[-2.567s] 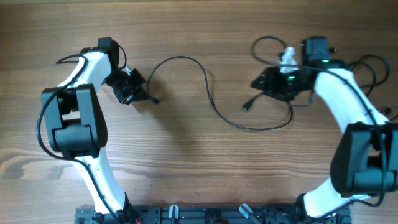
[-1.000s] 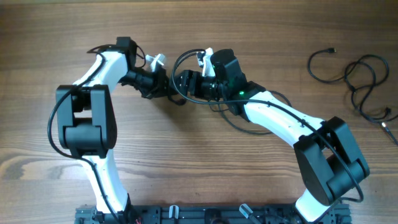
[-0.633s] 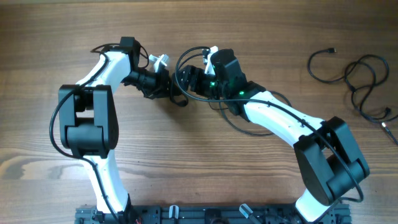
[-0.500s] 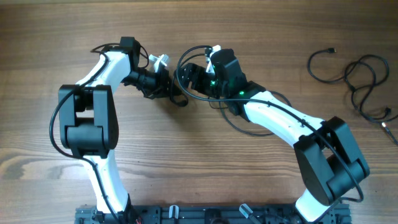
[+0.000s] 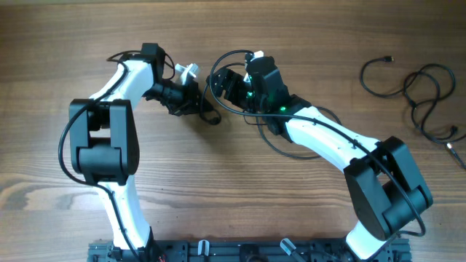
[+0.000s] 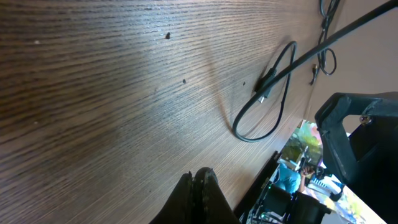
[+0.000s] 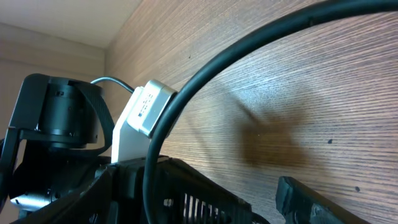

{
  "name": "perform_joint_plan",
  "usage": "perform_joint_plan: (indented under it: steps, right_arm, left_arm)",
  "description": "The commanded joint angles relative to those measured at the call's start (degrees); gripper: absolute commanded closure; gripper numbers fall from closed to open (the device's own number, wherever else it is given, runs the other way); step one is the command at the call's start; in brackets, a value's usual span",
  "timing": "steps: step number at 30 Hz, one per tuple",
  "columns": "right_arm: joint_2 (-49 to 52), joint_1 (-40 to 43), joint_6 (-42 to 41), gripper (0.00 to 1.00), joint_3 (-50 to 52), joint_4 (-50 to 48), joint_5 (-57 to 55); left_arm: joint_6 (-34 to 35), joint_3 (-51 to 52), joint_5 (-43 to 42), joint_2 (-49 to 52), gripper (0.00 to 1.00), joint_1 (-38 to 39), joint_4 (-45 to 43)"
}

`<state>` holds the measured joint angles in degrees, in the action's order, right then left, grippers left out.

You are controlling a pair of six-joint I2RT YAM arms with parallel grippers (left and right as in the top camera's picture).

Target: Untangle cables

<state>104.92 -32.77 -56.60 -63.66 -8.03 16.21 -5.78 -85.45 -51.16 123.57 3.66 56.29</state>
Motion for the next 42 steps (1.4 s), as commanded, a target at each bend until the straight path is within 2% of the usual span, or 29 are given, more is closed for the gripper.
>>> perform_joint_plan:
  steps: [1, 13, 21, 31, 33, 42]
  right_arm:
    - [1.1, -0.3, -0.6, 0.14, 0.4, -0.5, -1.7]
    - [1.7, -1.5, -2.5, 0.27, 0.4, -1.0, -2.5]
    - [1.7, -3.2, -4.2, 0.46, 0.4, -2.7, -2.4]
    - [1.7, -3.4, -5.1, 0.63, 0.4, -2.7, -2.5]
    - [1.7, -3.4, -5.0, 0.70, 0.4, -2.7, -3.2]
    - [2.4, -3.4, -5.0, 0.73, 0.4, -4.1, -3.9]
  left_arm:
    - [-1.4, 0.2, -1.6, 0.5, 0.96, 1.1, -0.3]
    - [-1.5, 0.2, -1.6, 0.5, 0.96, 1.5, -0.4]
    - [-1.5, 0.2, -1.6, 0.5, 0.96, 1.5, -0.4]
    - [-1.5, 0.2, -1.6, 0.5, 0.96, 1.5, -0.4]
    - [-1.5, 0.2, -1.6, 0.5, 0.96, 1.5, -0.4]
    - [-1.5, 0.2, -1.6, 0.5, 0.96, 1.5, -0.4]
